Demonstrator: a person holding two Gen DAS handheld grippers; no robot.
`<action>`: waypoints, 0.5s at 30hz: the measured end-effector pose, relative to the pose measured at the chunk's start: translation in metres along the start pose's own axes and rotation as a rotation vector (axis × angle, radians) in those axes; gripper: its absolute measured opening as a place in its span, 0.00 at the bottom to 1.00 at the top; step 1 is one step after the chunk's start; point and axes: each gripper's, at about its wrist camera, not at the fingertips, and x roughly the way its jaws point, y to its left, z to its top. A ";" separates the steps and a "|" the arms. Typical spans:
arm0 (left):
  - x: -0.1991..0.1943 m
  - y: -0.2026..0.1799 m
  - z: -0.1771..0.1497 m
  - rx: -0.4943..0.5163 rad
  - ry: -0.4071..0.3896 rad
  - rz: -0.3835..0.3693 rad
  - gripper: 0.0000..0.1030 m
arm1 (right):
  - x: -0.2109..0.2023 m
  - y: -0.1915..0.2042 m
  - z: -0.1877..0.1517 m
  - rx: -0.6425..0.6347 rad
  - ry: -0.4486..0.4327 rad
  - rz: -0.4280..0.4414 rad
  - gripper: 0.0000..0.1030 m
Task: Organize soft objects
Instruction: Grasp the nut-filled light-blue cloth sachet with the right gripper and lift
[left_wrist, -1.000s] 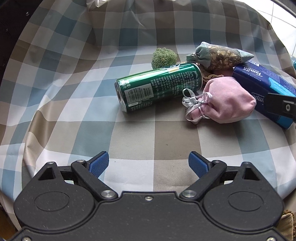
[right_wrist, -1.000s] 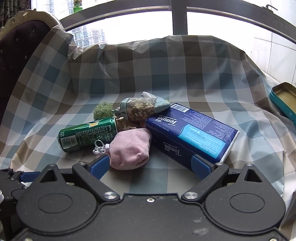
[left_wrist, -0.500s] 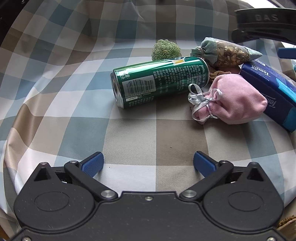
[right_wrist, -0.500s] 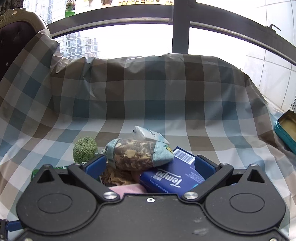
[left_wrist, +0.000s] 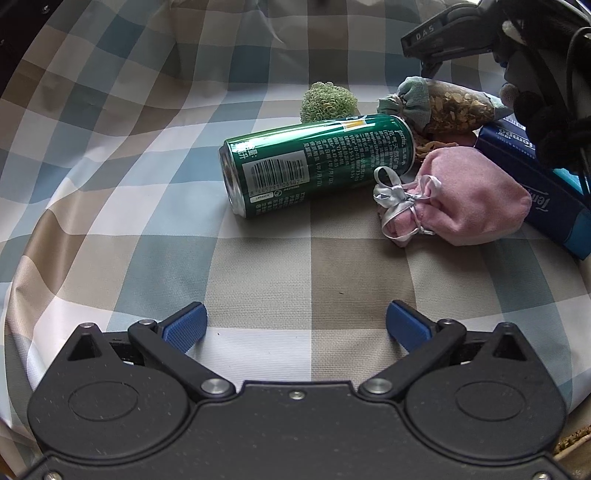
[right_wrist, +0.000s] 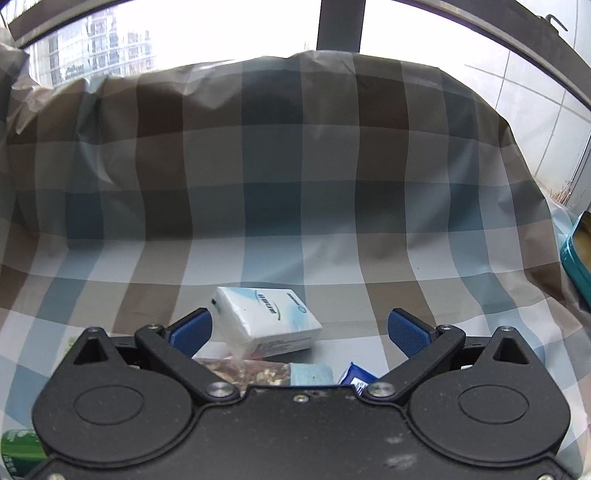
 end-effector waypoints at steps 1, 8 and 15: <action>0.000 0.000 0.000 0.000 0.000 0.000 0.98 | 0.006 0.002 0.001 -0.032 0.028 -0.011 0.99; 0.000 0.000 0.000 0.000 0.000 -0.001 0.98 | -0.020 0.012 -0.008 -0.198 0.043 0.061 0.98; 0.000 0.000 0.000 0.001 -0.001 0.000 0.98 | -0.048 0.015 -0.021 -0.281 0.077 0.187 0.98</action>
